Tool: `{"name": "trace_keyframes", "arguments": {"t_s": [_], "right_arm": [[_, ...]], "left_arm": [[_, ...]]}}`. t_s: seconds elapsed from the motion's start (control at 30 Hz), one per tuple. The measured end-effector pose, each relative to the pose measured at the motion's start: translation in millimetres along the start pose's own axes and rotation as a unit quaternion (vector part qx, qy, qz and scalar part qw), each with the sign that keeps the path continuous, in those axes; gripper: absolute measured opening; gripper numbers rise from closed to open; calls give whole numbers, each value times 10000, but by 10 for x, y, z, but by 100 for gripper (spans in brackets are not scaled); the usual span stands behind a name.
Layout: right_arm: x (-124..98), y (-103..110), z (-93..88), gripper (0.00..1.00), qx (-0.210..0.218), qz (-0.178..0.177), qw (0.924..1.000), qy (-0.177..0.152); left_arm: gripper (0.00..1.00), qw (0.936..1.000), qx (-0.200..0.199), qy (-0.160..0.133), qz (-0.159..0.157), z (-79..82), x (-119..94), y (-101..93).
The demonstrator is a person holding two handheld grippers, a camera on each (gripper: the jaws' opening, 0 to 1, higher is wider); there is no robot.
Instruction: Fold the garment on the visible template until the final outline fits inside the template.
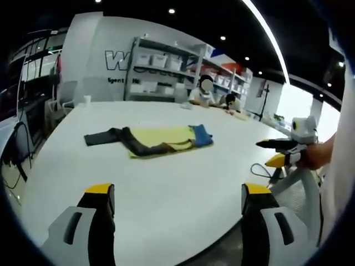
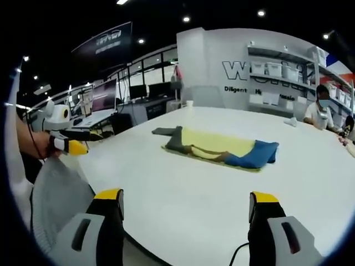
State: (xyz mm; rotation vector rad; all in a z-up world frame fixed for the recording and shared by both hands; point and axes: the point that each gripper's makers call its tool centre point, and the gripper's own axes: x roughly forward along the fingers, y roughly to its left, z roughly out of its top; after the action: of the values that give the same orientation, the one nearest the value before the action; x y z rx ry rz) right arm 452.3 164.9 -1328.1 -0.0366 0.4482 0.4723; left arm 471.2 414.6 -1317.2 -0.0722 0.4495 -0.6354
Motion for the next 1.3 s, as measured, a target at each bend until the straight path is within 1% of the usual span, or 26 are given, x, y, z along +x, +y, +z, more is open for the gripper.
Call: {"name": "trace_keyframes", "arguments": {"t_s": [0.43,0.9,1.2,1.3], "right_arm": [[-1,-11,-1,91,35,5,10000,5],[-19,-37,16,90,140,-1,9999,-51],[-20,-27,19,90,159,34,9998,-68],[-21,-28,24,89,182,53,9998,-75]], "left_arm": [[92,10000,-12,30,1,-11,4,5],[93,9999,-82,126,26,-33,9,29],[92,9998,-8,202,-14,-56,15,2],[91,9996,-5,253,-93,-66,17,-26]]}}
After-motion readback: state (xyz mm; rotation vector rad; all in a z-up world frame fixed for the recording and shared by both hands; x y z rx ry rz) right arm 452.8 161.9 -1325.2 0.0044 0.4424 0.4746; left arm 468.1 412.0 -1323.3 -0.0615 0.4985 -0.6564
